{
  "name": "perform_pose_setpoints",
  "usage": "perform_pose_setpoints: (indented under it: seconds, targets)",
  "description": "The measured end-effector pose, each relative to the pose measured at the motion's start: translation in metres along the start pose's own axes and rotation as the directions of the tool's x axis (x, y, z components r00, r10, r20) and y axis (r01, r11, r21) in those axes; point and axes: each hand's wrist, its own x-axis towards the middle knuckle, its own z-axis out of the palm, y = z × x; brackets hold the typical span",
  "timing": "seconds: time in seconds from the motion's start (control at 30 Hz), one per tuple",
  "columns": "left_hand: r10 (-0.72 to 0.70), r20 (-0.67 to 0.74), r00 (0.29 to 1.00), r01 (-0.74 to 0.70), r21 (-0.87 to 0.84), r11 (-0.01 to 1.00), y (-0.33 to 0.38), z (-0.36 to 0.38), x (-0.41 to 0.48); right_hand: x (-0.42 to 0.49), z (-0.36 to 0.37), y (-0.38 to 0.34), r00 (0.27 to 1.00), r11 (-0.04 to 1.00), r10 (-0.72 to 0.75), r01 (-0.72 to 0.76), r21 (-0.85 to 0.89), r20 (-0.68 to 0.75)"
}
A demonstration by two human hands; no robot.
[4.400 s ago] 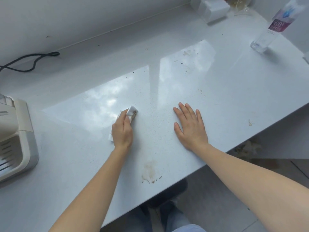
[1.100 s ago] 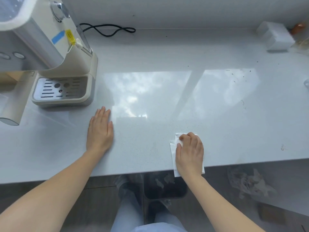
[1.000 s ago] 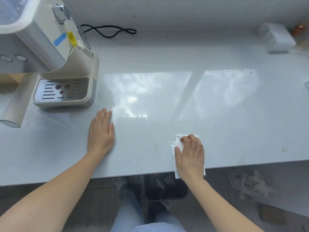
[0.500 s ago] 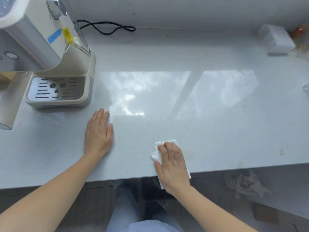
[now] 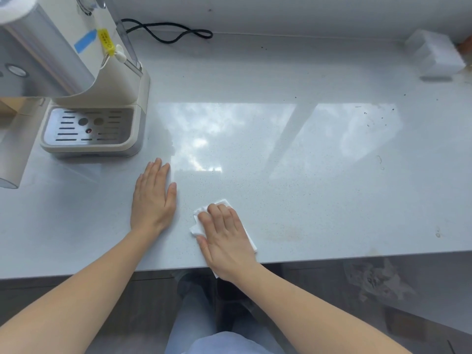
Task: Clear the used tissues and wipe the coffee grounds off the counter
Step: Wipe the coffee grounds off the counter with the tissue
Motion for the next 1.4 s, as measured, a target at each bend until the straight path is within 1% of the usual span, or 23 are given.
perform_pose_setpoints:
  seconds: [0.2,0.4,0.5,0.7,0.83,1.0,1.07,1.1,1.17,1.27,1.33,1.4]
  targets:
    - [0.0,0.004,1.0,0.0,-0.022,1.0,-0.002,-0.004,0.0,0.019,0.002,-0.008,0.999,1.0,-0.018,0.018,-0.009,0.026]
    - [0.008,0.016,1.0,-0.007,-0.025,1.0,-0.003,-0.006,0.0,0.012,0.003,0.009,0.996,0.994,0.057,-0.05,-0.094,0.062]
    - [0.008,0.036,0.999,-0.007,-0.012,1.0,-0.004,-0.008,-0.001,0.006,-0.004,0.028,0.993,0.99,0.099,-0.092,-0.106,0.065]
    - [0.016,0.048,0.999,-0.016,-0.002,1.0,-0.005,-0.007,-0.001,-0.014,-0.029,0.092,0.965,0.959,0.259,-0.253,-0.128,0.028]
    - [0.02,0.052,0.998,-0.02,-0.003,1.0,-0.004,-0.007,-0.001,-0.033,-0.042,0.128,0.914,0.901,0.405,-0.403,-0.16,-0.017]
    - [-0.002,0.045,0.999,0.002,0.015,1.0,-0.001,-0.005,0.0,-0.039,-0.04,0.126,0.837,0.823,0.536,-0.547,-0.152,-0.106]
    - [-0.001,0.044,0.999,0.001,0.016,1.0,-0.001,-0.004,0.001,-0.032,-0.037,0.115,0.825,0.811,0.549,-0.564,-0.152,-0.132]
    - [0.0,0.045,0.999,-0.001,0.014,1.0,-0.001,-0.004,0.001,-0.029,-0.035,0.108,0.837,0.825,0.533,-0.546,-0.145,-0.124]
    - [0.003,0.049,0.999,-0.004,0.014,1.0,-0.002,-0.003,0.001,-0.023,-0.027,0.087,0.894,0.885,0.442,-0.449,-0.124,-0.076]
    - [0.0,0.045,0.999,-0.001,0.012,1.0,-0.003,-0.004,0.001,-0.011,-0.012,0.044,0.978,0.975,0.208,-0.205,-0.088,0.028]
    - [0.004,0.043,0.999,-0.004,0.012,1.0,-0.002,-0.005,0.001,-0.008,-0.007,0.02,0.996,0.993,0.05,-0.04,-0.114,0.08]
    - [0.004,0.041,0.999,-0.004,0.003,1.0,-0.002,-0.006,0.002,-0.008,-0.005,0.01,0.993,0.988,-0.074,0.085,-0.126,0.09]
